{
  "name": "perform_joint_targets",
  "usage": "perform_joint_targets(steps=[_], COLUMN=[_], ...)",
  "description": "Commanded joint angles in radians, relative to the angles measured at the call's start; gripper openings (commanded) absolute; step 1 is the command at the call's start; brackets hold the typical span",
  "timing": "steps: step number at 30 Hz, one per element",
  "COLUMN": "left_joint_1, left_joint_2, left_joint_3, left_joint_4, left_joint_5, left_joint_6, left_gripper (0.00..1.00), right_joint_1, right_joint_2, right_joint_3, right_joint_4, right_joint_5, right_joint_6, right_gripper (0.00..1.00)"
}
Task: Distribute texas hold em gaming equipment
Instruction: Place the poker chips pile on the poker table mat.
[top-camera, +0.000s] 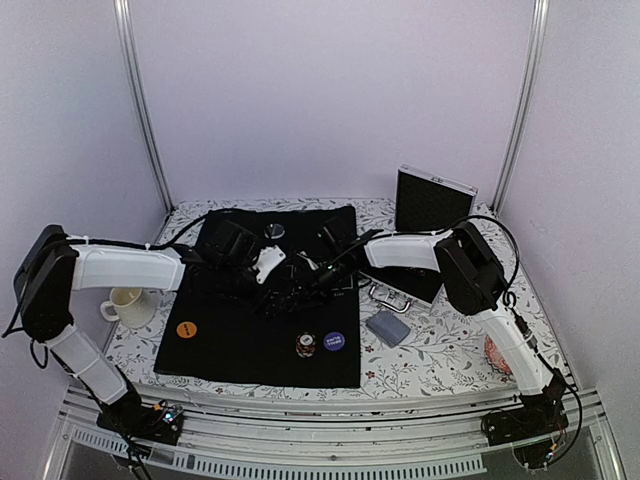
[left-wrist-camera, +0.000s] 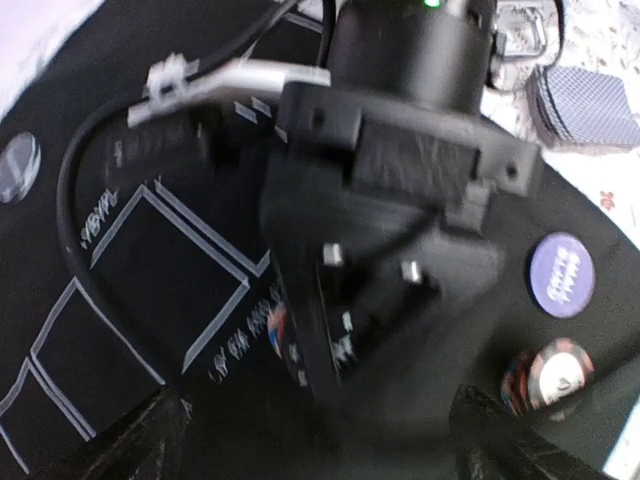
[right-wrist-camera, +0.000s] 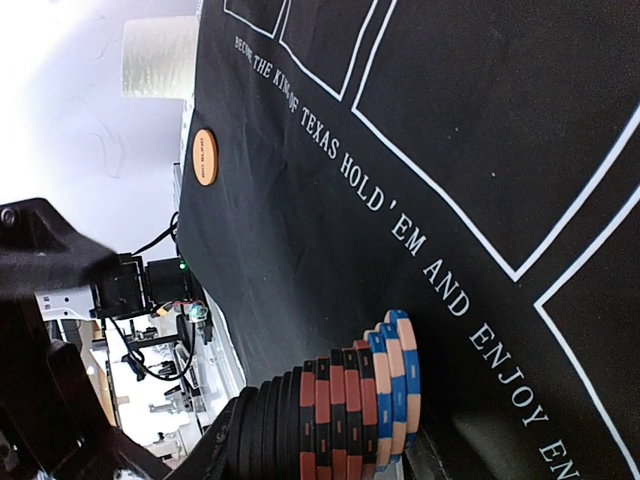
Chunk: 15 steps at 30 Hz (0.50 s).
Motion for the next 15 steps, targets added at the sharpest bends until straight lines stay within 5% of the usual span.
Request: perform_joint_targets(steps=[1,15], left_joint_1=[-0.011,-0.001], left_joint_2=[0.060,0.197], left_joint_3=[-0.024,-0.002], left_joint_4=[0.196,0.301], left_joint_5=[0.004,0.017], left_joint_6=[0.022,0.101], left_gripper=[0.90,0.62], right_joint_1=[-0.008,-0.011], right_joint_2=[0.021,0.014], right_joint_3=[-0.028,-0.052], right_joint_4=[0.054,0.066], right_joint_5=[-0.024,-0.034], right_joint_6=[0.019,0.016], right_gripper=[0.08,0.07])
